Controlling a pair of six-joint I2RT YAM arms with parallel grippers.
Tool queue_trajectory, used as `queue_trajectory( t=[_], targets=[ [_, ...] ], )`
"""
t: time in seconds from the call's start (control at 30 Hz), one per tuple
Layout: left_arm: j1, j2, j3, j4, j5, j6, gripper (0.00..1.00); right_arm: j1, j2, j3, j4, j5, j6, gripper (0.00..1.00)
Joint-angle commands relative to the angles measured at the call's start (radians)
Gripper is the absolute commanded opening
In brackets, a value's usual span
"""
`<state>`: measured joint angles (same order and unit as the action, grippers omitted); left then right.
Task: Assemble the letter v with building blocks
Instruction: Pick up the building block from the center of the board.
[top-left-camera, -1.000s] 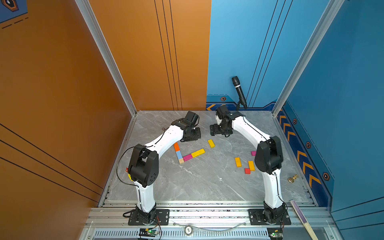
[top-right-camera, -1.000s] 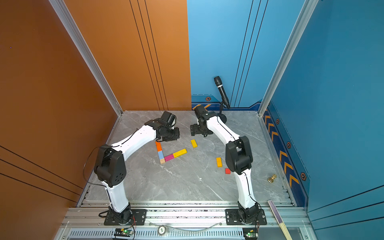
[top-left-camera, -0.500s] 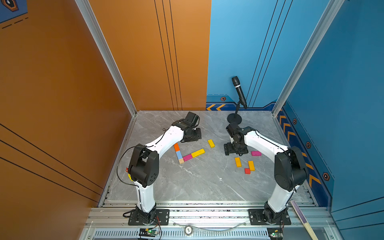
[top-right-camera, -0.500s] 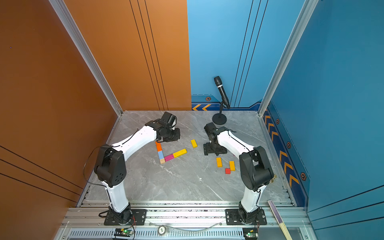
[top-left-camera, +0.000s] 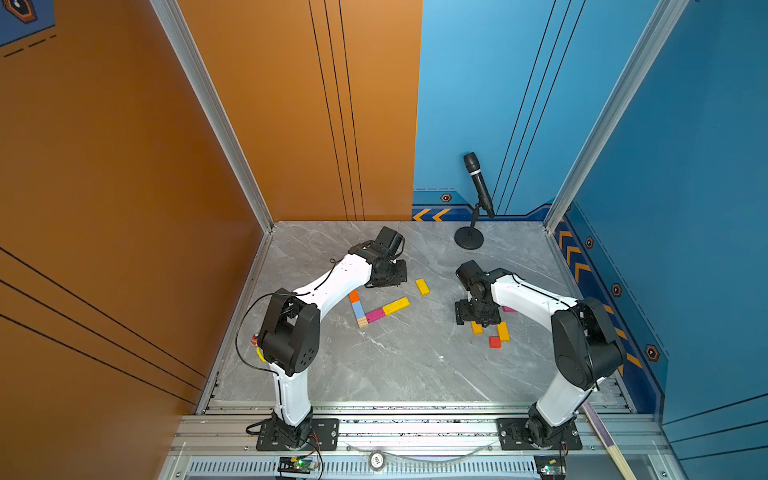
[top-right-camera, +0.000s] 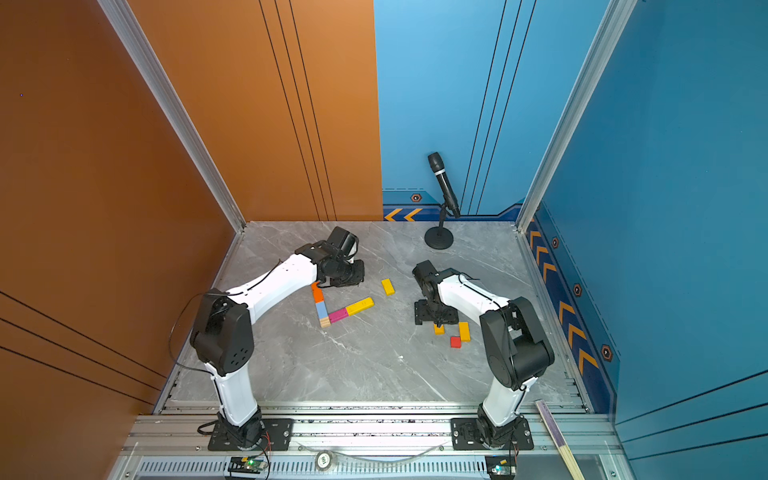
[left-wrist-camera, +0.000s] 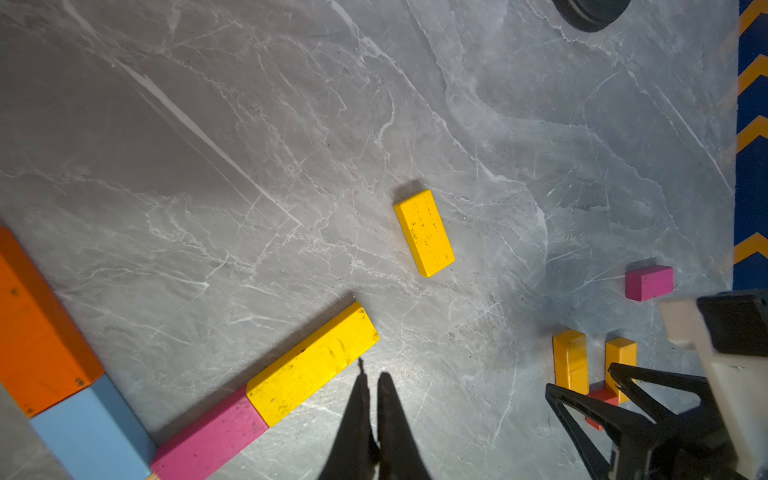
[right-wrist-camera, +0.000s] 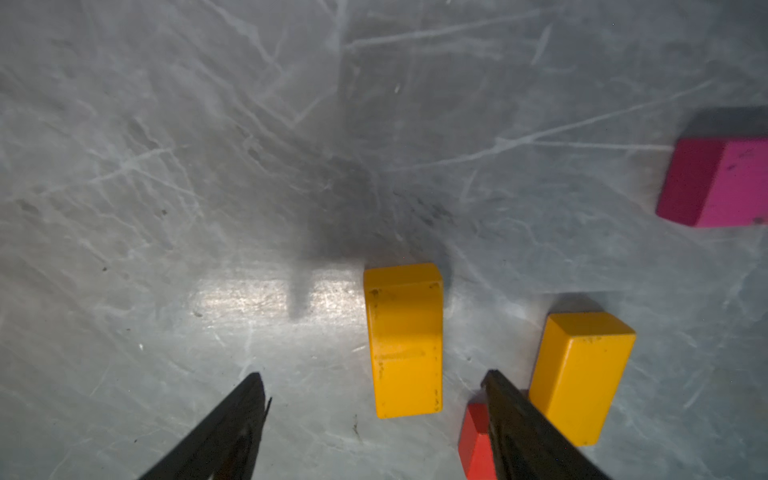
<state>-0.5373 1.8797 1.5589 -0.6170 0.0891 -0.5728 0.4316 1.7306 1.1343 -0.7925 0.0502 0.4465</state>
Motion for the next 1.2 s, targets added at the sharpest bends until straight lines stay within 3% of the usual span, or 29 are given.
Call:
queue_trajectory(
  t=[0.0, 0.33, 0.6, 0.7, 0.93, 1.17],
  targets=[
    [-0.008, -0.025, -0.007, 0.001, 0.007, -0.008, 0.09, -0.005, 0.011, -0.012, 0.036, 0.013, 0.033, 0.82],
    [-0.013, -0.023, -0.005, 0.001, 0.006, -0.013, 0.09, -0.045, 0.041, -0.051, 0.104, -0.035, 0.047, 0.74],
    [-0.012, -0.022, -0.005, 0.000, 0.005, -0.013, 0.09, -0.016, 0.054, -0.054, 0.119, -0.066, 0.060, 0.30],
    [-0.012, -0.018, -0.005, 0.001, 0.008, -0.013, 0.09, 0.003, 0.063, -0.053, 0.118, -0.064, 0.063, 0.19],
    [-0.008, -0.019, -0.013, 0.000, 0.005, -0.008, 0.09, 0.048, 0.097, 0.037, 0.085, -0.036, -0.004, 0.14],
    [0.006, -0.035, -0.041, 0.002, -0.012, -0.006, 0.09, 0.090, 0.227, 0.280, -0.024, -0.022, -0.188, 0.13]
  ],
)
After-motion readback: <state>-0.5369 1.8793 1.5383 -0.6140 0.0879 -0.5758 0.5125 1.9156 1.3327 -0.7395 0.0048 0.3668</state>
